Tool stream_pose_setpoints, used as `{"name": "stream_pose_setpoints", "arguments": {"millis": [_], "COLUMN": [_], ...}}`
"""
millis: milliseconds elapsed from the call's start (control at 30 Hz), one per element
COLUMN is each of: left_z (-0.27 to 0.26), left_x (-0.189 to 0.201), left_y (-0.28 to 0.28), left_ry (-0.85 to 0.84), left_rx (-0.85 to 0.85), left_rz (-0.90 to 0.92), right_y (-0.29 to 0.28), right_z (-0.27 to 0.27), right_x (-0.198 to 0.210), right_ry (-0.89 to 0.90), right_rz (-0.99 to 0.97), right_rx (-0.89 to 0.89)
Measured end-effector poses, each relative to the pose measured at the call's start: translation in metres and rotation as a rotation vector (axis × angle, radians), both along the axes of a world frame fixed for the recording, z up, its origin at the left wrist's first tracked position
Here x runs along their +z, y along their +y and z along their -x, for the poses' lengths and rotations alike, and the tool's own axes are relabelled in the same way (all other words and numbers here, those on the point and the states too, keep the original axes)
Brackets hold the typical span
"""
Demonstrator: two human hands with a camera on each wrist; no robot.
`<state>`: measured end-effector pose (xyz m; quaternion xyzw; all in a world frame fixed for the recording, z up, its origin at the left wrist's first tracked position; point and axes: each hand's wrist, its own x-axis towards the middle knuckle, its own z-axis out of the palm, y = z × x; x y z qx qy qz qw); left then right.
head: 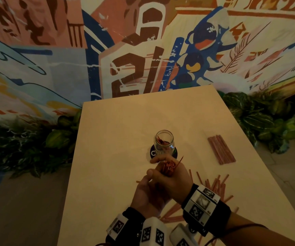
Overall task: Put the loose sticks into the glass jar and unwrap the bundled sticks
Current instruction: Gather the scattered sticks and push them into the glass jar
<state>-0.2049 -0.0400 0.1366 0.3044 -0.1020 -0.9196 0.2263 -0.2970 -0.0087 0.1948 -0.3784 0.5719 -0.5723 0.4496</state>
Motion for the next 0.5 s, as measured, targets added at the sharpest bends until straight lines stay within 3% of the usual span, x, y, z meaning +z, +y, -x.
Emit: {"name": "stream_pose_setpoints", "arguments": {"millis": [200, 333, 500], "left_z": [0.001, 0.003, 0.004], "left_x": [0.001, 0.008, 0.003], "left_y": [0.000, 0.003, -0.001], "left_ry": [0.028, 0.045, -0.133], "left_rx": [0.014, 0.046, -0.050], "left_rz": [-0.059, -0.020, -0.041], "right_y": [0.000, 0.002, -0.004], "right_z": [0.005, 0.005, 0.003], "right_x": [0.001, 0.001, 0.000], "right_ry": [0.157, 0.108, 0.190], "right_rz": [-0.017, -0.033, -0.095], "right_rx": [0.060, 0.051, 0.003]}}
